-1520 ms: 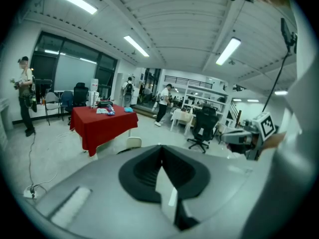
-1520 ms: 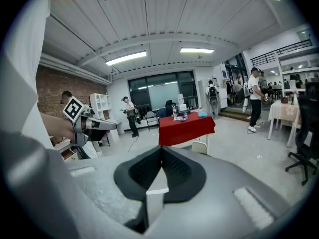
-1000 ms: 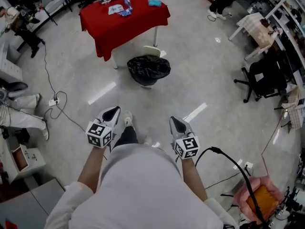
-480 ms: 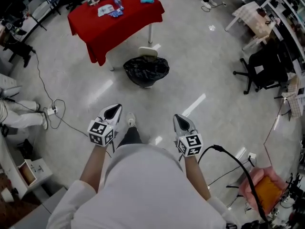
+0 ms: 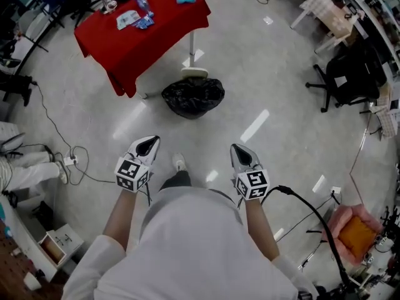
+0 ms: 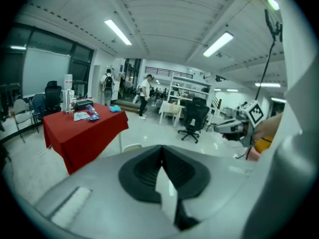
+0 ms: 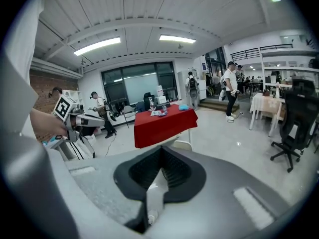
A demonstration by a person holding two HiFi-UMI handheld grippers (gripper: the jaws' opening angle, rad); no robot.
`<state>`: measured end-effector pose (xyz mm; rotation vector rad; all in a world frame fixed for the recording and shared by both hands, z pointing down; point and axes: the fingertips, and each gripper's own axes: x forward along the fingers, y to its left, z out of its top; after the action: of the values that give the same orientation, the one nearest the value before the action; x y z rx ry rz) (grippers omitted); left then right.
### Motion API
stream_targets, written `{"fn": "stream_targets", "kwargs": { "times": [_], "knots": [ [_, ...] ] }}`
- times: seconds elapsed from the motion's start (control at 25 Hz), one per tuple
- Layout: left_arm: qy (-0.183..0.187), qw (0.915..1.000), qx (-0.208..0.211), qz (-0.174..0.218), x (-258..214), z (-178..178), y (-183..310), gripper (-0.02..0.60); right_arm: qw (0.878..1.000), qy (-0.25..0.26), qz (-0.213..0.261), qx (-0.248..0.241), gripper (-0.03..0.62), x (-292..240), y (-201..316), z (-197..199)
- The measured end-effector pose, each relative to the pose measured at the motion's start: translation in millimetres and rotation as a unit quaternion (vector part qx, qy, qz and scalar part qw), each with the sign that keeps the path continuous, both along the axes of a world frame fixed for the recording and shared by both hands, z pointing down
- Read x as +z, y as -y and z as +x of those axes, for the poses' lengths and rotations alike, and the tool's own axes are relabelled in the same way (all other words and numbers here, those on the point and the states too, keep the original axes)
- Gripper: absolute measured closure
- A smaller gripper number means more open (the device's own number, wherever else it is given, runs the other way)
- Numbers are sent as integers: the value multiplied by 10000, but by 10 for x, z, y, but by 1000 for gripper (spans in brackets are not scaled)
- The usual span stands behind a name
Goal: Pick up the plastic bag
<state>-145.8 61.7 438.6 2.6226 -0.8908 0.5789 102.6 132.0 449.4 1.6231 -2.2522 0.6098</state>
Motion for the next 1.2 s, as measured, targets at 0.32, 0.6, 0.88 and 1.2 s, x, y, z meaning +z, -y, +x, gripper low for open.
{"fn": "stream_targets", "kwargs": {
  "times": [0.32, 0.6, 0.88, 1.2],
  "knots": [
    [132, 9992, 363, -54, 154, -282, 610, 578, 9995, -225, -98, 186, 592, 47, 529, -300],
    [-10, 9992, 303, -260, 284, -264, 854, 578, 9985, -258, -268, 395, 592, 117, 710, -253],
    [80, 9993, 84, -360, 386, -113, 1098, 578, 9989, -43, -389, 276, 592, 294, 1091, -67],
    [211, 9982, -289, -482, 415, 248, 1509, 578, 9987, -19, -450, -229, 592, 389, 1735, 300]
  ]
}}
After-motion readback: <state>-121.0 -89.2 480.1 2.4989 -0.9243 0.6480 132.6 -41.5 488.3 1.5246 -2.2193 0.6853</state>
